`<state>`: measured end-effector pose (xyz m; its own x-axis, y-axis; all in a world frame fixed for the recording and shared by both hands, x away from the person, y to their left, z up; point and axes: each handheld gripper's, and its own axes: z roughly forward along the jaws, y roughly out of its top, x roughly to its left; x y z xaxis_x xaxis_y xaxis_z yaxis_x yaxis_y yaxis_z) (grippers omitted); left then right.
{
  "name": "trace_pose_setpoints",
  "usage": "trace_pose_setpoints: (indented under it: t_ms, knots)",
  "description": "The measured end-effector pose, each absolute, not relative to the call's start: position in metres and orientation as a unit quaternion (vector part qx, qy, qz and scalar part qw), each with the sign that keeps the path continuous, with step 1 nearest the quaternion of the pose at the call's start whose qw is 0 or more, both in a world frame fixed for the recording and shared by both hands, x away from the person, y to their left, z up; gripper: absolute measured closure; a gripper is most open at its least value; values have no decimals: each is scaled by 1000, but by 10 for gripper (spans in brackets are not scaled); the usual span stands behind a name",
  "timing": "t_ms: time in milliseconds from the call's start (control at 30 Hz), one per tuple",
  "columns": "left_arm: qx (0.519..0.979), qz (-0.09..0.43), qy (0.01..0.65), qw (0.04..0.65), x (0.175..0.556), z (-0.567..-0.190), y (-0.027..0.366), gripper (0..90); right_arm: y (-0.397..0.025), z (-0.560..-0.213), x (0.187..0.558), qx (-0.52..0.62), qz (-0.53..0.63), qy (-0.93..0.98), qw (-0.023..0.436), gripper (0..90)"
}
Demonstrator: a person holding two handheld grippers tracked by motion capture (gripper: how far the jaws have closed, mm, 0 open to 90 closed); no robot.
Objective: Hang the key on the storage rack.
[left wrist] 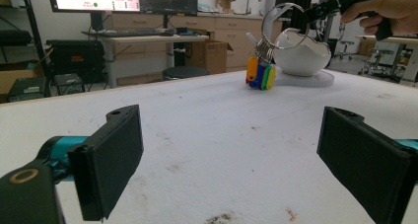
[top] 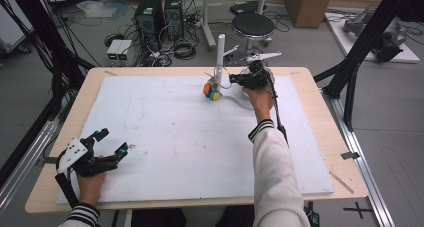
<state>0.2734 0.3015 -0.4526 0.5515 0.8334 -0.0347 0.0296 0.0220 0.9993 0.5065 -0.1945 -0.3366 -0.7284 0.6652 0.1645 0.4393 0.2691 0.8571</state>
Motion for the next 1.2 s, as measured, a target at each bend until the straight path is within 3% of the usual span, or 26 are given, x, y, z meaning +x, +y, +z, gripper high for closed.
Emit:
trace_pose_setpoints:
  t_ms: [333,667,767,800,833,867,900,933,967,1000,1033,1200]
  knots:
    - [622,322,347,624,273,-453,301,107,-191,-342,508,364,484,786,122,858]
    - [622,323,345,624,273,-453,301,107,-194,-335,498,351,493,785,132,711]
    - [621,324,344,625,273,-453,301,107,-198,-333,488,338,498,787,136,573]
    - [621,324,344,625,273,-453,301,107,-198,-333,488,338,498,787,136,573]
    - [621,324,344,625,273,-453,301,107,-200,-332,483,332,499,787,145,448]
    - [621,324,344,625,273,-453,301,107,-200,-332,483,332,499,787,145,448]
    - [620,324,345,625,273,-453,301,107,-202,-330,479,328,508,785,131,284]
    - [621,324,344,625,273,-453,301,107,-202,-330,479,328,508,785,131,284]
    - [621,324,344,625,273,-453,301,107,-202,-328,471,327,505,783,158,110]
    - [621,324,344,625,273,-453,301,107,-202,-328,471,327,505,783,158,110]
    - [622,325,344,624,273,-453,301,107,-204,-326,460,322,515,777,166,11]
    - [622,325,343,624,273,-453,301,107,-215,-330,441,295,537,773,164,9]
